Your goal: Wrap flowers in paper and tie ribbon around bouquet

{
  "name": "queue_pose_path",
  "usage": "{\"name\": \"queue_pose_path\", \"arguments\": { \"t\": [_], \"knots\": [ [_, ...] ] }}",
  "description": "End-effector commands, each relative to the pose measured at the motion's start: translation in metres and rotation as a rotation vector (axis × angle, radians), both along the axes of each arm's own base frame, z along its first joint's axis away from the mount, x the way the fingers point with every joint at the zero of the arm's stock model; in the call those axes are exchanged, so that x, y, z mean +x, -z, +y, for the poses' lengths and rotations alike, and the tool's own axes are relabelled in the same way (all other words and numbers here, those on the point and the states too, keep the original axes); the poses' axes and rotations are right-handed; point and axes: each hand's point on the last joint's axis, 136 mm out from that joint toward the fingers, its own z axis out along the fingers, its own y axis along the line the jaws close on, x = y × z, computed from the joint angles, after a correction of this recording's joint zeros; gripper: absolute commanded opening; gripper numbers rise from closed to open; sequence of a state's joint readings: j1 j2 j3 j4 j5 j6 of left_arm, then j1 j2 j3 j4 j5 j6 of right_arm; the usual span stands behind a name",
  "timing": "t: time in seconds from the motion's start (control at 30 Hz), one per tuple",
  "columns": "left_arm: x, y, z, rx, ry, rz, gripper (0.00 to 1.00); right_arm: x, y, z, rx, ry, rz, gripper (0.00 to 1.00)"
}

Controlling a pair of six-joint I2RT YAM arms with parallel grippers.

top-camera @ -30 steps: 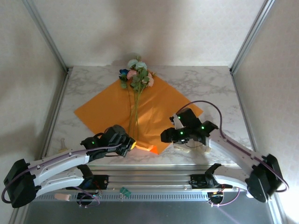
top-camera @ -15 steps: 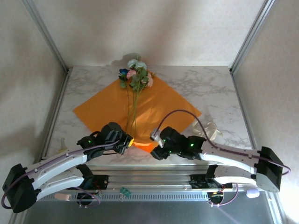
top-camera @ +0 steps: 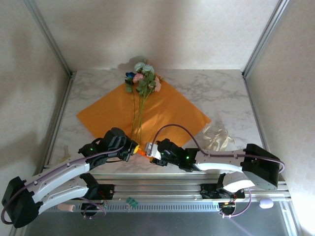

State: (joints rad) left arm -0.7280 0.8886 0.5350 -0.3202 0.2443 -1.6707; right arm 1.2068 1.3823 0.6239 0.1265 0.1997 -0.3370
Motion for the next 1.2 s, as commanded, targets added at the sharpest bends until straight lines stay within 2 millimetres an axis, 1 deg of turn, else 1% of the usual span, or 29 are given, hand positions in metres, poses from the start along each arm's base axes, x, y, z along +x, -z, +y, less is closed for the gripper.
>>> {"name": "queue_pose_path", "arguments": {
  "t": [0.0, 0.03, 0.07, 0.1, 0.17, 0.2, 0.27, 0.33, 0.37, 0.43, 0.5, 0.6, 0.63, 0.7, 0.73, 0.77, 0.83, 0.9, 0.93, 1.0, 1.07, 1.17],
  "knots": [
    [-0.006, 0.007, 0.007, 0.023, 0.008, 0.022, 0.0, 0.017, -0.02, 0.016, 0.05, 0.039, -0.068, 0.51],
    [-0.006, 0.007, 0.008, 0.025, 0.008, 0.022, 0.0, 0.017, -0.021, 0.019, 0.055, 0.034, -0.064, 0.48],
    [-0.006, 0.007, 0.007, 0.022, 0.008, 0.022, 0.0, 0.018, -0.023, 0.021, 0.063, 0.03, -0.063, 0.42],
    [-0.006, 0.007, 0.007, 0.022, 0.009, 0.023, 0.0, 0.018, -0.024, 0.023, 0.062, 0.02, -0.055, 0.33],
    [-0.006, 0.008, 0.008, 0.026, 0.008, 0.026, 0.0, 0.015, -0.027, 0.026, 0.059, -0.001, -0.042, 0.21],
    [-0.005, 0.008, 0.008, 0.029, 0.007, 0.027, 0.04, 0.013, -0.029, 0.027, 0.058, -0.016, -0.029, 0.11],
    [0.0, 0.001, 0.015, 0.063, -0.004, 0.013, 0.21, 0.007, -0.03, 0.025, 0.039, -0.042, 0.0, 0.01],
    [0.012, -0.014, 0.029, 0.138, -0.019, -0.013, 0.33, 0.003, -0.033, 0.02, 0.029, -0.055, 0.028, 0.0],
    [0.021, -0.022, 0.037, 0.173, -0.021, -0.024, 0.37, 0.002, -0.036, 0.018, 0.033, -0.056, 0.046, 0.0],
    [0.038, -0.03, 0.054, 0.245, -0.031, -0.03, 0.38, 0.005, -0.04, 0.013, 0.041, -0.04, 0.074, 0.0],
    [0.058, -0.033, 0.079, 0.3, -0.066, -0.046, 0.38, 0.011, -0.045, 0.011, 0.043, -0.028, 0.094, 0.0],
    [0.091, -0.029, 0.109, 0.308, -0.127, -0.069, 0.38, 0.016, -0.052, 0.016, 0.046, -0.043, 0.108, 0.0],
    [0.104, -0.027, 0.116, 0.309, -0.134, -0.08, 0.37, 0.017, -0.056, 0.02, 0.045, -0.054, 0.111, 0.0],
    [0.127, -0.018, 0.124, 0.357, -0.113, -0.075, 0.34, 0.019, -0.061, 0.026, 0.044, -0.069, 0.113, 0.0],
    [0.134, -0.009, 0.126, 0.389, -0.088, -0.052, 0.33, 0.019, -0.063, 0.029, 0.045, -0.071, 0.114, 0.0],
    [0.139, 0.001, 0.127, 0.427, -0.058, -0.022, 0.32, 0.02, -0.065, 0.031, 0.047, -0.073, 0.116, 0.0],
    [0.142, 0.021, 0.128, 0.464, -0.022, 0.023, 0.25, 0.024, -0.069, 0.034, 0.047, -0.068, 0.106, 0.0],
    [0.139, 0.039, 0.127, 0.46, -0.009, 0.046, 0.21, 0.032, -0.071, 0.035, 0.043, -0.05, 0.095, 0.0],
    [0.136, 0.046, 0.126, 0.458, -0.001, 0.055, 0.21, 0.038, -0.071, 0.035, 0.046, -0.038, 0.097, 0.0],
    [0.127, 0.063, 0.127, 0.465, 0.018, 0.09, 0.2, 0.05, -0.069, 0.034, 0.051, -0.015, 0.115, 0.0],
    [0.118, 0.078, 0.128, 0.472, 0.033, 0.117, 0.18, 0.056, -0.068, 0.036, 0.057, -0.016, 0.124, 0.0],
    [0.107, 0.093, 0.13, 0.479, 0.047, 0.137, 0.16, 0.066, -0.066, 0.042, 0.073, -0.021, 0.139, 0.0]
  ]
}}
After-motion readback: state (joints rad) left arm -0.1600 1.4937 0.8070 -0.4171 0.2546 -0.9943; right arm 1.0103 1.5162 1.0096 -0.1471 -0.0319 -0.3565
